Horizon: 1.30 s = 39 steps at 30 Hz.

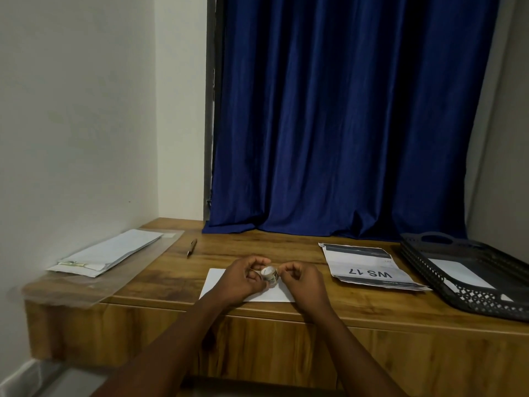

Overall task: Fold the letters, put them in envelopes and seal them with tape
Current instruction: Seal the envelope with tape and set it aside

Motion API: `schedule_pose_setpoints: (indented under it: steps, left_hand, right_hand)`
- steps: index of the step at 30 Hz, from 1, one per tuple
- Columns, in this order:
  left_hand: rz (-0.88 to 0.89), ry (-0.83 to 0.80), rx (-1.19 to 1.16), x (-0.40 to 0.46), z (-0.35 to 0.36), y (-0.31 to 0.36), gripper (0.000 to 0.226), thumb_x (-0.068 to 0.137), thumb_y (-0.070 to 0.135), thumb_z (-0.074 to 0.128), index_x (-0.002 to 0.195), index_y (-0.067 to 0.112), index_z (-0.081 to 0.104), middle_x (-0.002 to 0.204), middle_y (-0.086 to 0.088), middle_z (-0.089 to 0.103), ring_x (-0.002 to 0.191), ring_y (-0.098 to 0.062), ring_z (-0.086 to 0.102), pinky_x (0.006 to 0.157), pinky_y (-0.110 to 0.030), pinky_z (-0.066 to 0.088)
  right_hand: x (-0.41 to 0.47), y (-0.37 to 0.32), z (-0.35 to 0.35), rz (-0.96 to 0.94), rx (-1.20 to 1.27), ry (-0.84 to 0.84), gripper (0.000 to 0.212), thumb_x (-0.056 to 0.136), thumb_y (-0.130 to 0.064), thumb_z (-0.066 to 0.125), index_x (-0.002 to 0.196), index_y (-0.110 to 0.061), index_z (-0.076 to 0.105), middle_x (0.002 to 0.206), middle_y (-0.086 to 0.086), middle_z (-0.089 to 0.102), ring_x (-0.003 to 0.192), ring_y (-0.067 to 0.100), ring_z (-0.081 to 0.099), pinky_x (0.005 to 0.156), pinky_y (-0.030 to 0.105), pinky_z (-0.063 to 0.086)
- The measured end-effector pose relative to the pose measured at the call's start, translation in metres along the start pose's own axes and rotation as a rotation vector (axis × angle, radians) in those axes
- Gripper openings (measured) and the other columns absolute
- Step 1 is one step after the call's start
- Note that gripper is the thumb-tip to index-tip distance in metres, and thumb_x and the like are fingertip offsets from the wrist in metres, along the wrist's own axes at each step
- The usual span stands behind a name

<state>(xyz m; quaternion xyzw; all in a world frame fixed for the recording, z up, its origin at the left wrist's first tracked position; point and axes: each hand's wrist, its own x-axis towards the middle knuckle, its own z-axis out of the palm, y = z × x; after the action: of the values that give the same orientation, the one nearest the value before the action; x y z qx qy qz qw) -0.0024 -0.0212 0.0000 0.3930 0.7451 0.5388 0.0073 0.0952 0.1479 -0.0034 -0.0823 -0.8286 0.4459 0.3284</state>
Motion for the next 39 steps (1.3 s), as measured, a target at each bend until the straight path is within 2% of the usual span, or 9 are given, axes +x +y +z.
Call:
schedule_pose_setpoints:
  steps: [3, 7, 12, 15, 18, 24, 31, 36, 39]
  left_hand:
    - [-0.002, 0.055, -0.011, -0.0006, -0.0001, -0.0012, 0.046, 0.078, 0.02, 0.088, 0.119, 0.031, 0.07, 0.111, 0.009, 0.075, 0.096, -0.017, 0.072, 0.091, -0.04, 0.06]
    - [0.017, 0.049, 0.01, -0.0032, -0.0003, 0.0015, 0.042, 0.073, 0.041, 0.086, 0.112, 0.036, 0.072, 0.108, 0.014, 0.076, 0.099, -0.011, 0.072, 0.091, -0.037, 0.06]
    - [0.016, 0.054, 0.048, -0.0031, 0.0009, 0.0005, 0.037, 0.077, 0.033, 0.089, 0.11, 0.033, 0.073, 0.105, 0.015, 0.075, 0.096, -0.011, 0.071, 0.087, -0.037, 0.061]
    - [0.007, 0.067, 0.058, -0.0031, 0.0012, 0.0011, 0.041, 0.076, 0.031, 0.091, 0.113, 0.031, 0.073, 0.106, 0.012, 0.075, 0.096, -0.009, 0.07, 0.088, -0.035, 0.06]
    - [-0.009, 0.056, 0.016, -0.0036, 0.0007, 0.0014, 0.052, 0.073, 0.023, 0.093, 0.119, 0.03, 0.071, 0.113, 0.01, 0.074, 0.098, -0.014, 0.072, 0.088, -0.034, 0.06]
    - [-0.006, -0.009, -0.003, -0.0033, -0.0006, 0.0018, 0.054, 0.08, 0.002, 0.08, 0.126, 0.027, 0.067, 0.105, 0.01, 0.078, 0.093, -0.014, 0.075, 0.088, -0.033, 0.06]
    - [0.012, 0.076, -0.005, -0.0006, -0.0004, -0.0016, 0.033, 0.083, 0.018, 0.084, 0.114, 0.028, 0.075, 0.103, 0.012, 0.078, 0.087, -0.013, 0.075, 0.075, -0.021, 0.057]
    - [-0.009, 0.109, -0.012, 0.0018, -0.0009, -0.0039, 0.031, 0.083, 0.022, 0.085, 0.112, 0.028, 0.076, 0.103, 0.014, 0.078, 0.093, -0.007, 0.074, 0.082, -0.023, 0.058]
    - [-0.034, 0.156, -0.002, 0.0019, -0.0011, -0.0051, 0.03, 0.081, 0.023, 0.087, 0.106, 0.035, 0.075, 0.101, 0.022, 0.077, 0.094, 0.0, 0.072, 0.083, -0.019, 0.057]
  right_hand:
    - [-0.0025, -0.0012, 0.0003, -0.019, -0.006, 0.02, 0.016, 0.094, -0.027, 0.07, 0.108, -0.027, 0.077, 0.098, -0.016, 0.075, 0.093, -0.001, 0.067, 0.086, 0.023, 0.057]
    - [-0.007, -0.0048, 0.0008, -0.049, -0.022, -0.048, 0.017, 0.091, -0.036, 0.073, 0.107, -0.032, 0.077, 0.099, -0.022, 0.074, 0.092, -0.008, 0.065, 0.078, 0.016, 0.051]
    - [-0.0076, -0.0068, -0.0011, -0.071, -0.047, -0.085, 0.014, 0.092, -0.032, 0.074, 0.104, -0.031, 0.079, 0.096, -0.021, 0.075, 0.092, -0.006, 0.066, 0.08, 0.019, 0.052]
    - [-0.0066, -0.0049, -0.0016, -0.057, -0.033, -0.06, 0.005, 0.089, -0.028, 0.076, 0.089, -0.032, 0.079, 0.087, -0.02, 0.075, 0.088, -0.003, 0.067, 0.08, 0.023, 0.055]
    - [-0.0053, -0.0015, -0.0007, -0.066, -0.021, -0.047, 0.009, 0.091, -0.025, 0.073, 0.086, -0.031, 0.078, 0.085, -0.019, 0.075, 0.085, -0.001, 0.068, 0.079, 0.026, 0.057]
    - [-0.0034, 0.0018, -0.0006, -0.041, 0.017, -0.001, 0.011, 0.092, -0.023, 0.072, 0.085, -0.032, 0.076, 0.083, -0.021, 0.074, 0.082, -0.001, 0.069, 0.075, 0.025, 0.059]
    - [-0.0021, -0.0015, -0.0041, -0.054, 0.051, 0.047, 0.011, 0.092, -0.021, 0.073, 0.085, -0.03, 0.075, 0.084, -0.024, 0.073, 0.083, -0.002, 0.068, 0.069, 0.013, 0.052]
    - [-0.0031, -0.0033, -0.006, -0.069, 0.092, 0.057, 0.009, 0.091, -0.021, 0.075, 0.086, -0.029, 0.076, 0.085, -0.023, 0.074, 0.084, -0.003, 0.068, 0.067, 0.008, 0.051]
    - [-0.0037, -0.0037, -0.0068, -0.06, 0.127, 0.078, 0.009, 0.092, -0.02, 0.073, 0.087, -0.026, 0.077, 0.086, -0.018, 0.075, 0.084, 0.0, 0.069, 0.069, 0.012, 0.053]
